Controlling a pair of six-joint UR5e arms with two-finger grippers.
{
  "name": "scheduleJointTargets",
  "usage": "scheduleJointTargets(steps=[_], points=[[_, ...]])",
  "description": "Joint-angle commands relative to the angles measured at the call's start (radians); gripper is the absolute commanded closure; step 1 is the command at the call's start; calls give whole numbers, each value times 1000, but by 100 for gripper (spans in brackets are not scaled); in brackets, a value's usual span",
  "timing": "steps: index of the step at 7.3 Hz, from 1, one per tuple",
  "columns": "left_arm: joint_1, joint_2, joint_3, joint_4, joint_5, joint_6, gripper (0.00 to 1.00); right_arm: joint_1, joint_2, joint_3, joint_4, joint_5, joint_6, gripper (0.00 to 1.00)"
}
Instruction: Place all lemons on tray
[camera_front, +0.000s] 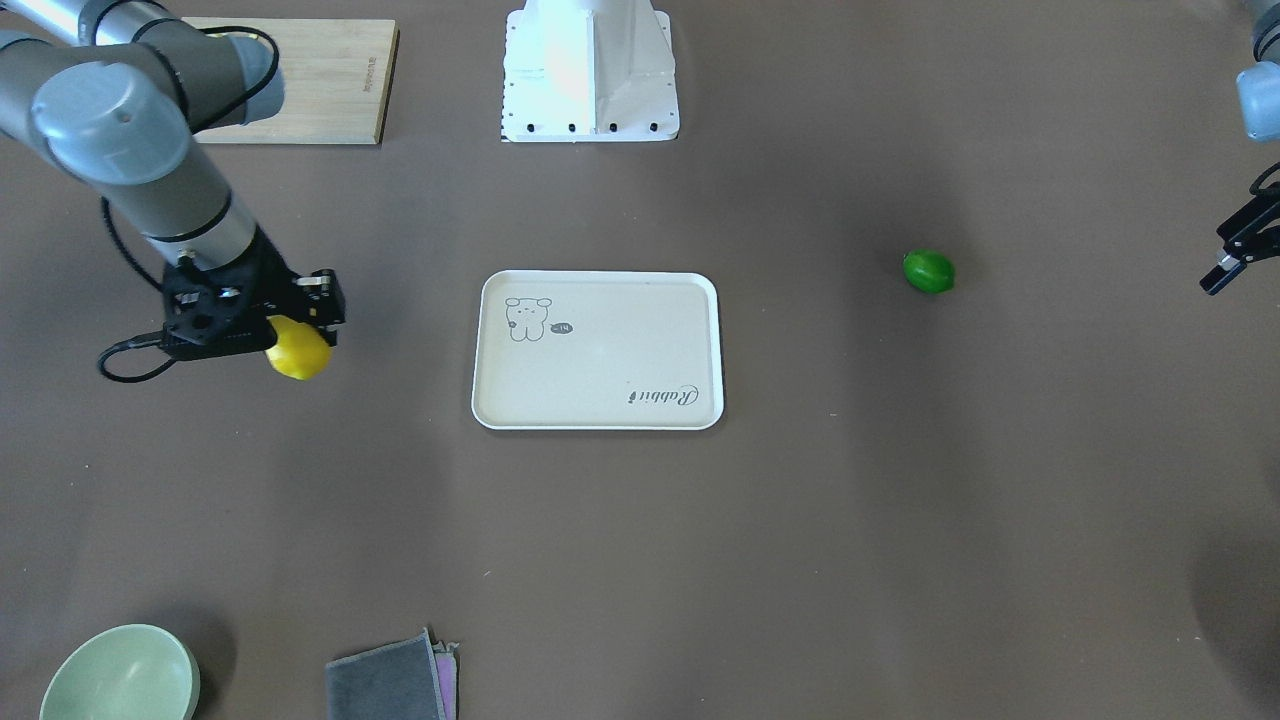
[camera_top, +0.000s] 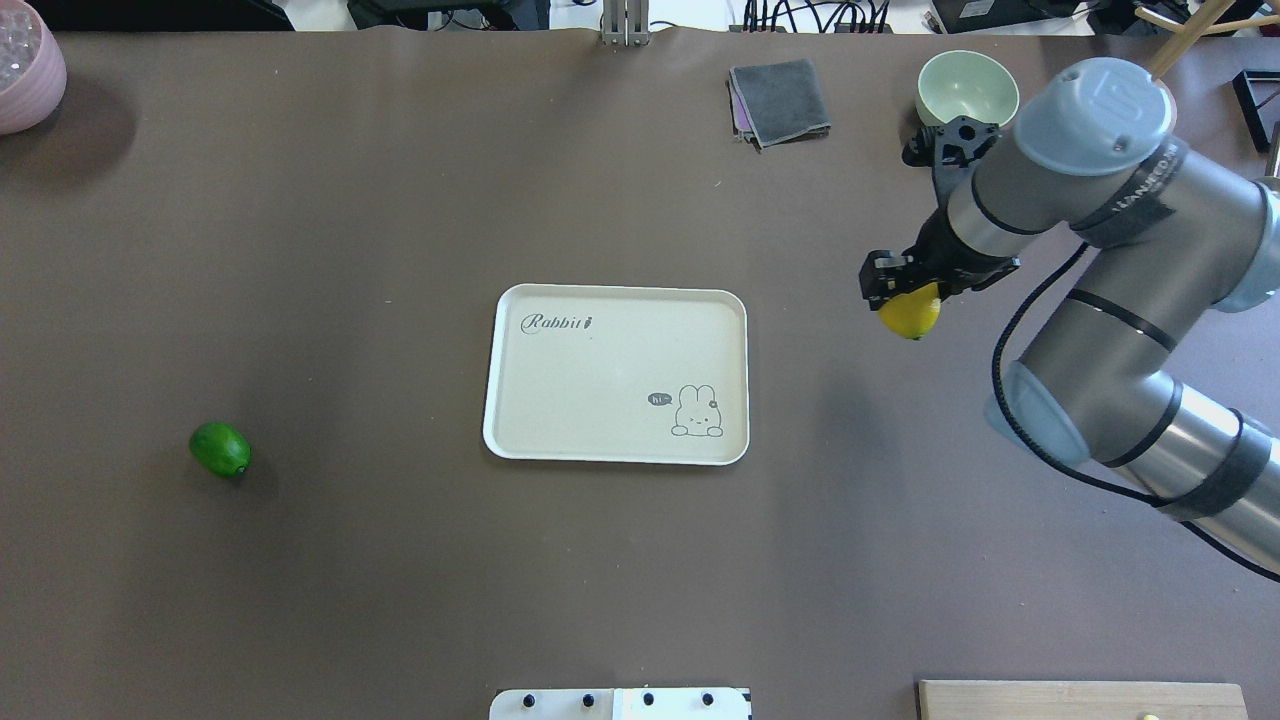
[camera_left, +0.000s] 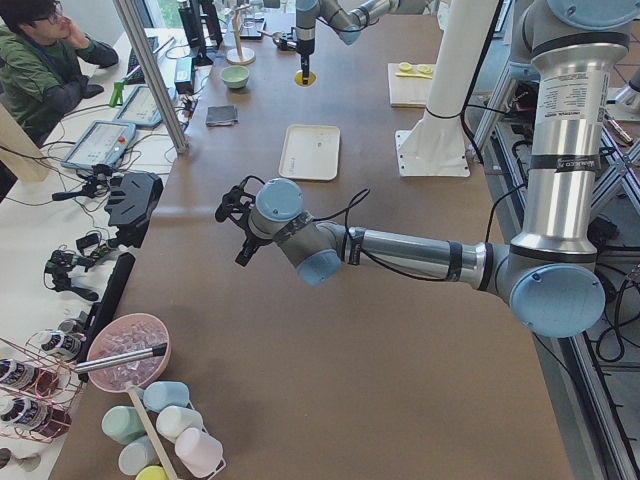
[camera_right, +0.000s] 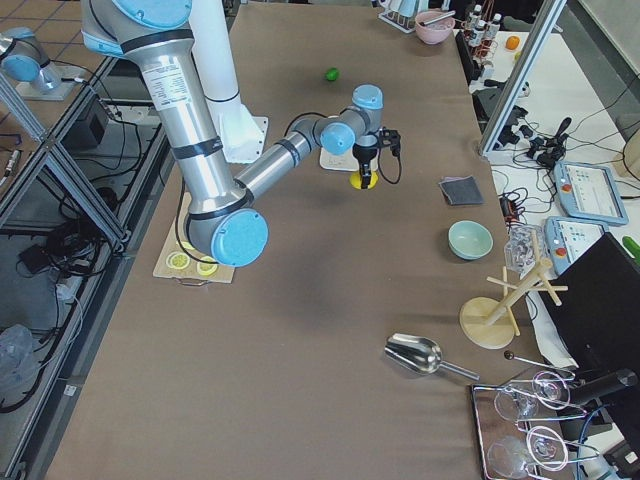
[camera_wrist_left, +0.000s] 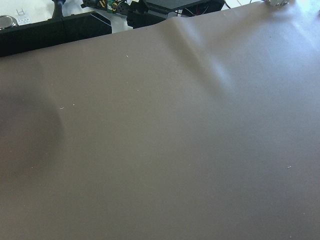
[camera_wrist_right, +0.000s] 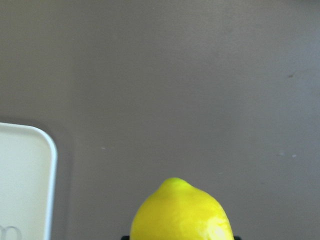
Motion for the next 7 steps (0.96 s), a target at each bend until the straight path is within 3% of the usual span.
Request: scheduleJointTargets(steps=[1,3,5,7], points=[[0,-1,1,0,0,0,1,-181,183,-56,-19,-161,351,100],[0,-1,1,-2,-2,0,1,-246,277,-180,-11,-217,406,100],[0,2,1,-2,-3,0,1,-248,271,-217,22,-249,377,87],[0,13,0,-15,-2,0,1,-257,263,-263,47,-251,330,83]])
